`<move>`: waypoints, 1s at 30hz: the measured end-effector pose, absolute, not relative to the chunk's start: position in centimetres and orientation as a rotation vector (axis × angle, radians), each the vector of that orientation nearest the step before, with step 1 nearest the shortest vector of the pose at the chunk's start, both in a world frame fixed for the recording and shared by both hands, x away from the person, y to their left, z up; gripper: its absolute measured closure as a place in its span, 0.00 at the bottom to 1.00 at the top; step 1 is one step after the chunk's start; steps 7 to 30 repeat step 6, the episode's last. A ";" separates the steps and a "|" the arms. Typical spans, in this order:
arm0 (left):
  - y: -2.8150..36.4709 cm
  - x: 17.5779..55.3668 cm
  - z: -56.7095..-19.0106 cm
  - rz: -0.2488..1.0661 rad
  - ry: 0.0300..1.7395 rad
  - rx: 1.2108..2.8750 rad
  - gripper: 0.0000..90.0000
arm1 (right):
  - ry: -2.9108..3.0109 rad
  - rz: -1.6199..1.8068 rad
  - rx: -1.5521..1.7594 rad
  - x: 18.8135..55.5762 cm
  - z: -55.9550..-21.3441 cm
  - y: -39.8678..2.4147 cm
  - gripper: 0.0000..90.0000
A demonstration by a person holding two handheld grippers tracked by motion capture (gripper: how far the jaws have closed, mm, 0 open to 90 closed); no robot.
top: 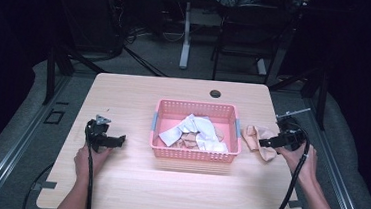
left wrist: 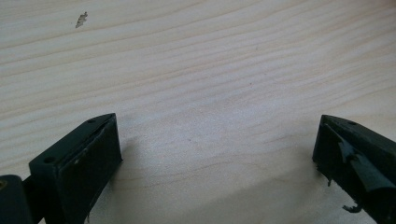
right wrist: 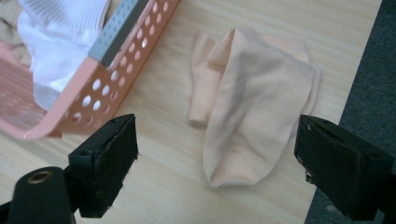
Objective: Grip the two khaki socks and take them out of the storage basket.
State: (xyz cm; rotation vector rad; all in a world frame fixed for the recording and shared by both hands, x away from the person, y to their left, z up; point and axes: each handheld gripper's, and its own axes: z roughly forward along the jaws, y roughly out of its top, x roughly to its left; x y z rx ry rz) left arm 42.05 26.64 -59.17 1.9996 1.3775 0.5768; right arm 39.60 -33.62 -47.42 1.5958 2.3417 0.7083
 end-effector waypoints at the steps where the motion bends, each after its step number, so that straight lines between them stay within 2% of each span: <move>1: 26.6 42.0 -59.2 0.577 1.378 2.000 0.01 | 2.347 0.703 1.599 39.4 -47.6 -33.8 0.12; 6: 26.6 42.0 -59.2 0.577 1.378 1.999 0.01 | 2.346 0.686 1.624 38.8 -48.5 -34.6 0.08; 30: 26.6 42.0 -59.2 0.577 1.378 1.999 0.01 | 2.346 0.686 1.624 38.8 -48.5 -34.6 0.08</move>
